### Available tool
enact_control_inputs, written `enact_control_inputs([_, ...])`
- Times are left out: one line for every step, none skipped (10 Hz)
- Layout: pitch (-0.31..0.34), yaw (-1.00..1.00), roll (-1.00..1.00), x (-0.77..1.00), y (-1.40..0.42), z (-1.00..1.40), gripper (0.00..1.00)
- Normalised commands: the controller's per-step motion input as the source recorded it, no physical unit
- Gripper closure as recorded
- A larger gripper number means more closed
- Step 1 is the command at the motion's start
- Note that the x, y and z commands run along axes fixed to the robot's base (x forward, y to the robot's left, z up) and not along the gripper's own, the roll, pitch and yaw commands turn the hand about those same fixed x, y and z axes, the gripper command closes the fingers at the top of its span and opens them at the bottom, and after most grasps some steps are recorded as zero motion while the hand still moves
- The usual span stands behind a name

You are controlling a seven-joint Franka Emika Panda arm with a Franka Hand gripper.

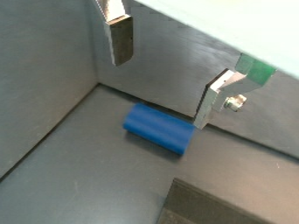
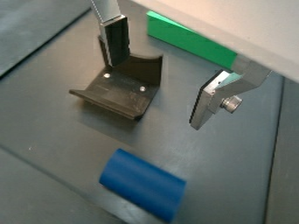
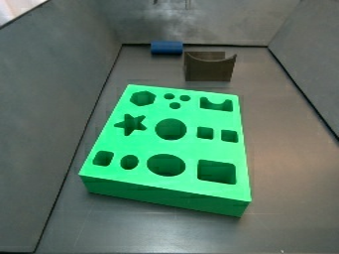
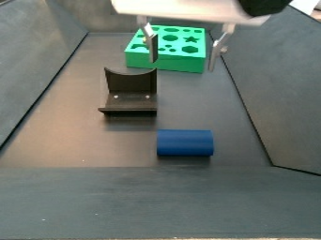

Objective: Pick up the oval object. Move up. Place the oval object on the fixture. Regrasp the oval object. Move to above the board. Insert the oval object.
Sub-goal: Pick up the oval object.

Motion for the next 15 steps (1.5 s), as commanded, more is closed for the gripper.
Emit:
enact_control_inputs([-0.009,-0.89,0.0,0.26,0.15,-0.33,0.0])
enact_control_inputs([-0.019,-0.89,0.0,0.27,0.15,-0.3,0.0])
enact_control_inputs([-0.021,-0.91,0.0,0.23,0.12,-0.29,0.0])
enact_control_inputs([-0.02,-0.95,0.0,0.17,0.08,-0.28,0.0])
enact_control_inputs([-0.007,-0.99,0.0,0.12,0.05,-0.28,0.0])
enact_control_inputs([-0.046,-0.98,-0.02,0.13,0.04,-0.21,0.0])
enact_control_inputs([-0.093,-0.94,-0.06,0.15,0.03,-0.13,0.0])
enact_control_inputs([-0.11,-0.91,-0.09,0.16,0.04,-0.11,0.0])
enact_control_inputs([-0.1,-0.92,-0.1,0.15,0.01,-0.14,0.0])
enact_control_inputs([-0.096,-0.91,-0.13,0.14,0.0,-0.2,0.0])
enact_control_inputs([-0.094,-0.93,-0.13,0.11,0.0,-0.27,0.0])
enact_control_inputs([-0.067,-0.98,-0.04,0.07,0.0,-0.3,0.0])
enact_control_inputs([-0.059,-0.99,-0.02,0.05,0.01,-0.31,0.0])
enact_control_inputs([-0.053,-0.99,-0.01,0.04,0.01,-0.33,0.0])
enact_control_inputs([-0.051,-0.97,-0.03,0.03,0.02,-0.33,0.0])
